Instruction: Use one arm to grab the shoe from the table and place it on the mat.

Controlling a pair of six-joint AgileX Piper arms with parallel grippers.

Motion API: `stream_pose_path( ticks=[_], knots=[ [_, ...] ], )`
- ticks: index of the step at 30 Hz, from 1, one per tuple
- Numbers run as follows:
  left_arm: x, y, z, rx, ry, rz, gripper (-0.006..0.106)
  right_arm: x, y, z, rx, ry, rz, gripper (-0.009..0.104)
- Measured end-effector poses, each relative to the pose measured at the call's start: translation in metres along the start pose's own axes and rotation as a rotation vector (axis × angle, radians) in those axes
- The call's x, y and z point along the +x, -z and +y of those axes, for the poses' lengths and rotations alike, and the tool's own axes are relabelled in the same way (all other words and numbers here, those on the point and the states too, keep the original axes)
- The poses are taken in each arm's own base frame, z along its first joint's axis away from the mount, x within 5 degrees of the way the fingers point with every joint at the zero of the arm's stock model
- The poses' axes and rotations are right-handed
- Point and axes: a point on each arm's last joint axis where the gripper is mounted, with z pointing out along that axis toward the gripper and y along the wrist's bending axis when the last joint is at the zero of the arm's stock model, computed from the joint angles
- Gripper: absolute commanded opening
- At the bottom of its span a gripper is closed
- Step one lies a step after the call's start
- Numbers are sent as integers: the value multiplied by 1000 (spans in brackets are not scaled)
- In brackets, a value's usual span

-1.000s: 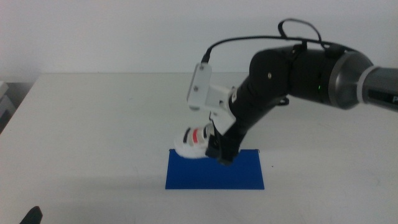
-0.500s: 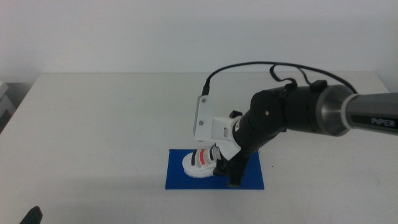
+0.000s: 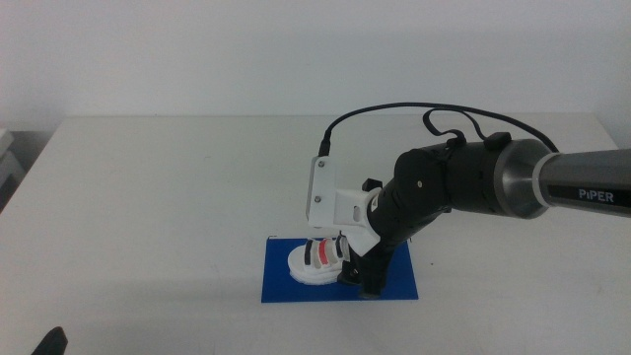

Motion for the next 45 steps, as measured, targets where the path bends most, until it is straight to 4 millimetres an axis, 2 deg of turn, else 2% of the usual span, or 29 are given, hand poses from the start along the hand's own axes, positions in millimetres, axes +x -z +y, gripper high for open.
stream_pose_path(
  ticks=[3,5,8,13,15,19,21,24,28,32,38,45],
  knots=[
    [0,0,0,0,0,0,94,-1,8,-2,48,-6,-31,90],
    [0,0,0,0,0,0,94,2,25,-3,122,-37,-79,92],
    [0,0,0,0,0,0,94,15,64,-2,268,-128,-162,92],
    [0,0,0,0,0,0,94,61,139,15,476,-437,-310,91],
    [0,0,0,0,0,0,94,79,168,27,532,-591,-380,90],
    [0,0,0,0,0,0,94,110,214,57,633,-798,-518,87],
    [0,0,0,0,0,0,94,125,232,79,690,-846,-579,85],
    [0,0,0,0,0,0,94,144,247,112,780,-844,-644,82],
    [0,0,0,0,0,0,94,163,257,149,890,-826,-731,75],
    [0,0,0,0,0,0,94,177,251,174,940,-825,-758,71],
    [0,0,0,0,0,0,94,189,234,191,954,-818,-759,66],
    [0,0,0,0,0,0,94,208,200,206,969,-741,-657,63]
  ],
)
